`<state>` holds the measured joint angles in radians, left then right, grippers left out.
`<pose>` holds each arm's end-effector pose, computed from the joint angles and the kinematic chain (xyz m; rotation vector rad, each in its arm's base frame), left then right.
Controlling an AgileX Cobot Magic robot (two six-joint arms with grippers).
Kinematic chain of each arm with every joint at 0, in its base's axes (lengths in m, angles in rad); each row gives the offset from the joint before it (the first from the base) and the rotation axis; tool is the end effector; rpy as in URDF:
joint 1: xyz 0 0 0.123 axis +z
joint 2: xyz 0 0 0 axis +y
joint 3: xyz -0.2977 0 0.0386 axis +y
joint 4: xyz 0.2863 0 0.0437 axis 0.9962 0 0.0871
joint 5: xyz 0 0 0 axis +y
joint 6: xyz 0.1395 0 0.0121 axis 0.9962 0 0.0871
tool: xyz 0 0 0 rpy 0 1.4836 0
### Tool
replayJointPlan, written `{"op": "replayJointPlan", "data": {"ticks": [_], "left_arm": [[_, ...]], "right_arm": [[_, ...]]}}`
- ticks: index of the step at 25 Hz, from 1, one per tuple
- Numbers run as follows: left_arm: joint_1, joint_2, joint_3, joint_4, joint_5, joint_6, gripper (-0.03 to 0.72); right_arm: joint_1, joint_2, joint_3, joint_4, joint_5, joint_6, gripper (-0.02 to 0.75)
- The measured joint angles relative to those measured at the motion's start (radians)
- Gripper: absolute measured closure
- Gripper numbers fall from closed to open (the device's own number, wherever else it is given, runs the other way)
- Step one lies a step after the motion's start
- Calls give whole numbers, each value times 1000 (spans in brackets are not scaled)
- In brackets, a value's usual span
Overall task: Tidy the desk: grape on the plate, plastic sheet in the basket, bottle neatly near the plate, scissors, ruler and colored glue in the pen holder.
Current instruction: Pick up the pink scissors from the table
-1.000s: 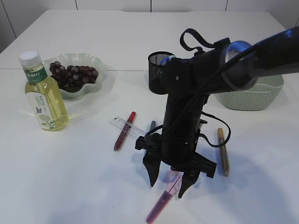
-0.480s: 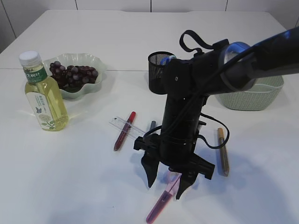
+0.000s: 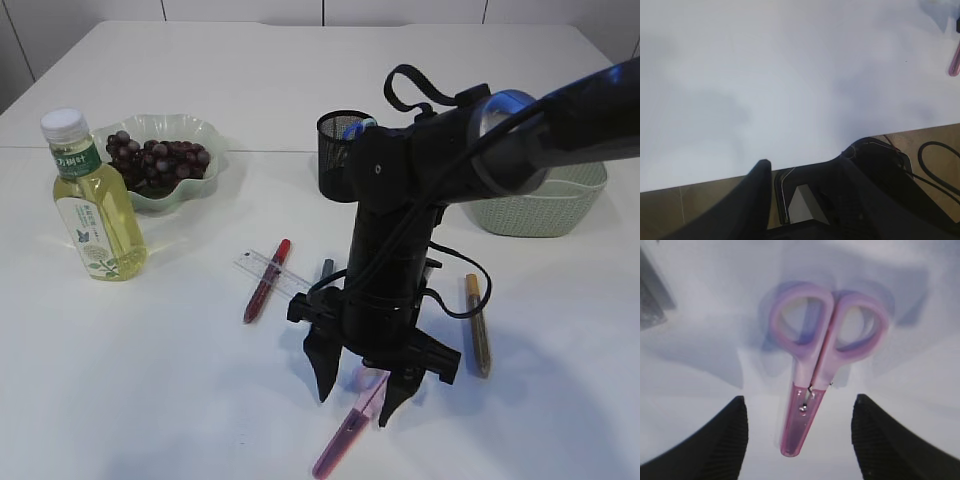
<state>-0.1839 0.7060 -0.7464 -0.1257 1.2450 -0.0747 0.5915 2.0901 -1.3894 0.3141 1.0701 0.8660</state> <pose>0.1385 -0.0427 0.2759 0.1300 2.6946 -0.2522 0.3241 0.2634 0.0769 -0.6300 -2.8055 -0.1800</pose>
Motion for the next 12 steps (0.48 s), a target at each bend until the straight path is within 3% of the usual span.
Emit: {"op": "replayJointPlan", "data": {"ticks": [12], "left_arm": [[0, 0, 0, 0, 0, 0, 371]], "right_arm": [[0, 4, 0, -19, -5, 24, 227]]}}
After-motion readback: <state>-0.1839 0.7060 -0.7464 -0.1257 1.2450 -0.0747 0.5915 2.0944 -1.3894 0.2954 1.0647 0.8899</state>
